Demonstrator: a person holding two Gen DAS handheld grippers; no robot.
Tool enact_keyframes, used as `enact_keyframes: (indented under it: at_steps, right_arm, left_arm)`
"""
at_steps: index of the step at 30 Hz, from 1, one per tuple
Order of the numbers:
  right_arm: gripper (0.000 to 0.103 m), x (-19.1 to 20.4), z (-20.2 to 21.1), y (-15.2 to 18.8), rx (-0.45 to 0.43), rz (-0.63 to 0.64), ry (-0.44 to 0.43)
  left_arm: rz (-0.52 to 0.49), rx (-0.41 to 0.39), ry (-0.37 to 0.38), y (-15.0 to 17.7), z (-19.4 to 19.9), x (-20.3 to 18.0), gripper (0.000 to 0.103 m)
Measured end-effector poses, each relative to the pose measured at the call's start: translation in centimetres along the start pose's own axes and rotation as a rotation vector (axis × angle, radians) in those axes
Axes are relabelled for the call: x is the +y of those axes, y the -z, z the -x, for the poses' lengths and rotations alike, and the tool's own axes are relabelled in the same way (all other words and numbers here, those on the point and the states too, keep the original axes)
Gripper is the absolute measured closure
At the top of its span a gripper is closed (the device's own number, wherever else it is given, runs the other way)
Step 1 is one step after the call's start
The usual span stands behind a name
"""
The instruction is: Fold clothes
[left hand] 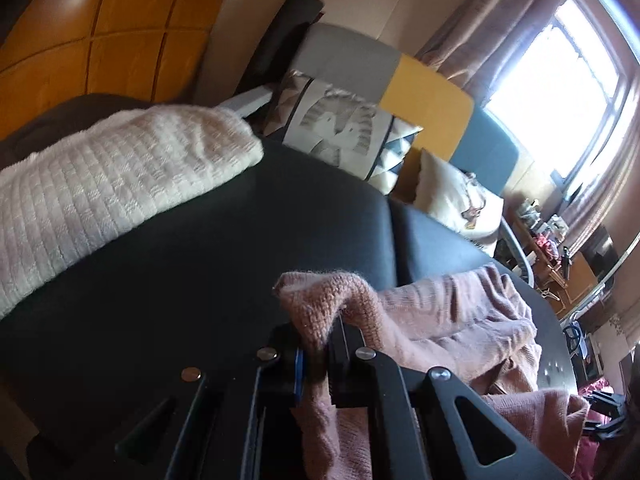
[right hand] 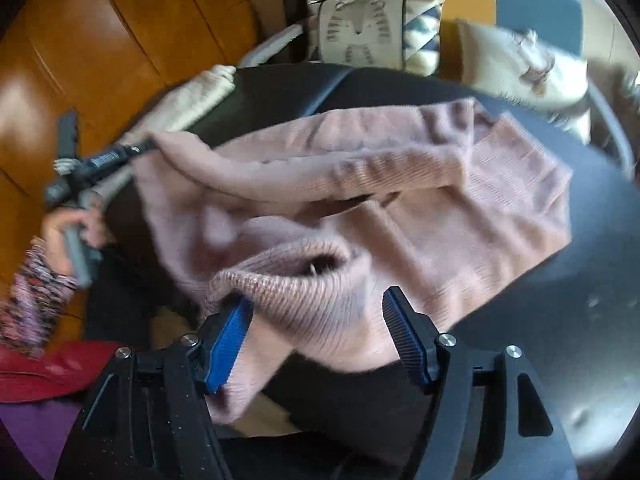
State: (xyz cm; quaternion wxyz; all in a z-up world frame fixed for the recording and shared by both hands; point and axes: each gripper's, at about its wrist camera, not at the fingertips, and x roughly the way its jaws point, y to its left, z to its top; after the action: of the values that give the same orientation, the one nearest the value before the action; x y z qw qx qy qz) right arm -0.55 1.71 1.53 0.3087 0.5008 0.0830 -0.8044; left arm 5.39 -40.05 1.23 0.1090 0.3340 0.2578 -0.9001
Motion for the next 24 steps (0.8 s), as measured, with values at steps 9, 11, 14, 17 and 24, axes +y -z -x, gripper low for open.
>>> enact_keyframes:
  at_steps: [9,11,14,17,24]
  right_arm:
    - [0.025,-6.7,-3.5,-0.6,-0.061,-0.277,0.169]
    - [0.025,-6.6,-5.3,-1.1,-0.055,-0.252,0.21]
    - [0.025,-6.5,-8.2,-1.6,-0.038,-0.217,0.236]
    - [0.035,-7.6,-9.5,-1.8,-0.063,-0.246,0.199]
    - [0.089,-7.4,-6.8,-0.7,-0.158,-0.317,0.036]
  left_arm:
    - [0.013,-0.073,-0.043,-2.3,1.4,1.2,0.084]
    - [0.003,-0.062,-0.078,-2.7,2.0,1.6,0.08]
    - [0.066,-0.045,-0.207,-2.8,3.2,3.8,0.083]
    - [0.113,-0.069,-0.183,-2.5,4.6,4.9,0.084]
    - [-0.224,-0.013,0.021,-0.9,2.2,-5.5,0.083]
